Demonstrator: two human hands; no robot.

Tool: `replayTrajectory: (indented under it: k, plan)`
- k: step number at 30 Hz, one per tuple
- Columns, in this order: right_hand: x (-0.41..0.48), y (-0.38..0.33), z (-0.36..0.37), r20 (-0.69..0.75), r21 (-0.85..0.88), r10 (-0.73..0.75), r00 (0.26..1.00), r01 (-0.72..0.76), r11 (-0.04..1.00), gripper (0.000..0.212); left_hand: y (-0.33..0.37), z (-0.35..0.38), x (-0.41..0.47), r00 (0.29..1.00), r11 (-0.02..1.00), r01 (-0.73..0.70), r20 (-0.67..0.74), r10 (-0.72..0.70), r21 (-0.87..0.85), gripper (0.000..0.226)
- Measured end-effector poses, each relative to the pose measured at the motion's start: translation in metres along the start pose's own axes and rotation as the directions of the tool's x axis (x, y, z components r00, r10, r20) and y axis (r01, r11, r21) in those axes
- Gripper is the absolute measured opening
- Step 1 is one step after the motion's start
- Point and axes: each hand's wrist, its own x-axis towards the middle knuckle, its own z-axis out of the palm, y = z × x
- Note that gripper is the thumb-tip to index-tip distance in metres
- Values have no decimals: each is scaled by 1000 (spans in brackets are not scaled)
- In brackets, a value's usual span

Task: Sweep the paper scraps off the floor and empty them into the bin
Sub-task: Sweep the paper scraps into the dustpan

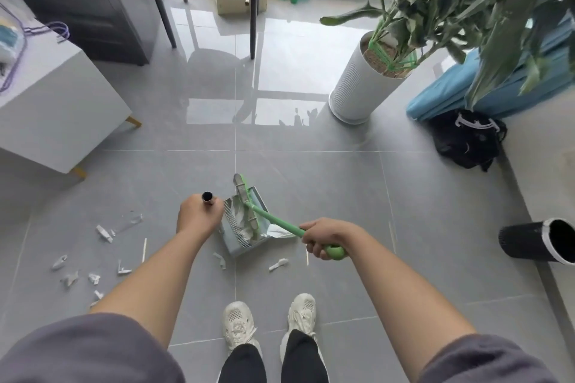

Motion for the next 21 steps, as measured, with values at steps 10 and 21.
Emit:
replayTrajectory:
  k: [10,21]
  plan:
    - [-21,39,-36,-183,-217,-91,979,50,975,48,-28,-20,-25,999,1000,-4,-54,2,-29,13]
    - [-20,132,-7,-328,-440,-115,938,-44,897,39,-72,-47,-98,979,997,58,-196,-48,45,23]
